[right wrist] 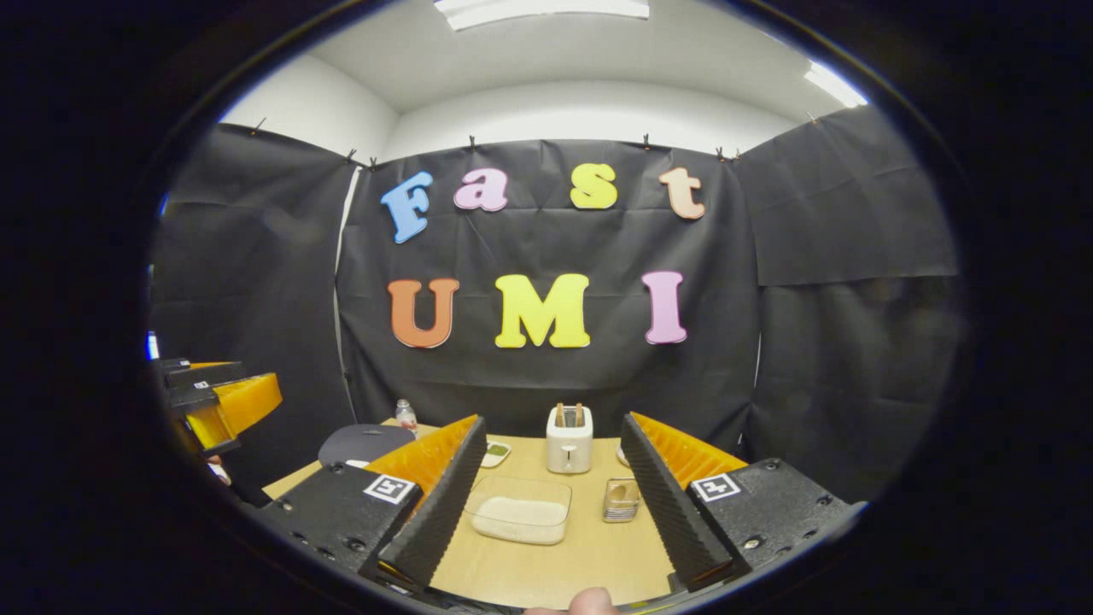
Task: Close the left gripper, press the button to open the rice cooker; take a wooden spoon from the chopstick holder with the right hand, scoop a spoonful of rice and pour it into the rice cooker, then put the wooden spoon back into the chopstick holder.
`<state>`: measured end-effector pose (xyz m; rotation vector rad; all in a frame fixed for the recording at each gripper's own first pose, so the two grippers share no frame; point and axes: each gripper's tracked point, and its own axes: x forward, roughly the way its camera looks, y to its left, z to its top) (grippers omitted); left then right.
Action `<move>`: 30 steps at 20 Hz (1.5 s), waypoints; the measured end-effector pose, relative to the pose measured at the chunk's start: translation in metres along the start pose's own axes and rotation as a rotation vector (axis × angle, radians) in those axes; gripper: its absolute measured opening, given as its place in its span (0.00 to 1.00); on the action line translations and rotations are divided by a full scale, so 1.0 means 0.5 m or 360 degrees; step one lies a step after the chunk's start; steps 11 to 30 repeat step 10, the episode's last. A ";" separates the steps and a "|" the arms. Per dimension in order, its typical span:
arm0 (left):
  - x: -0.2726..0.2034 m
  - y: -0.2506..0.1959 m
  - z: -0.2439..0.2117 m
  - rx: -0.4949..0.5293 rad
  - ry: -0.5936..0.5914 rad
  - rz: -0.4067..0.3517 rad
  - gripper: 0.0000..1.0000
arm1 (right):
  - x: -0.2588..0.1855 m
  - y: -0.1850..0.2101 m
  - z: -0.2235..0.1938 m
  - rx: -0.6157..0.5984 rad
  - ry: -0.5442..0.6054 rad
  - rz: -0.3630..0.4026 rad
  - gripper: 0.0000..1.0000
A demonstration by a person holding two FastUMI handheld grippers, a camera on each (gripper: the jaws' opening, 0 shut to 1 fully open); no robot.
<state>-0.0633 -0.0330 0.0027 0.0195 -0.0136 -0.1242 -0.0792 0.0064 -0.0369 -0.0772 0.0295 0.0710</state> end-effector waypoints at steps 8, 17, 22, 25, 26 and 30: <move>0.013 -0.004 -0.001 0.0018 0.0016 0.0003 0.94 | 0.017 -0.002 -0.006 0.0001 0.0020 0.0008 1.00; 0.017 -0.003 -0.001 0.0020 0.0014 0.0009 0.94 | 0.020 -0.002 -0.010 -0.0003 0.0029 0.0013 1.00; 0.017 -0.003 -0.001 0.0020 0.0014 0.0009 0.94 | 0.020 -0.002 -0.010 -0.0003 0.0029 0.0013 1.00; 0.017 -0.003 -0.001 0.0020 0.0014 0.0009 0.94 | 0.020 -0.002 -0.010 -0.0003 0.0029 0.0013 1.00; 0.017 -0.003 -0.001 0.0020 0.0014 0.0009 0.94 | 0.020 -0.002 -0.010 -0.0003 0.0029 0.0013 1.00; 0.017 -0.003 -0.001 0.0020 0.0014 0.0009 0.94 | 0.020 -0.002 -0.010 -0.0003 0.0029 0.0013 1.00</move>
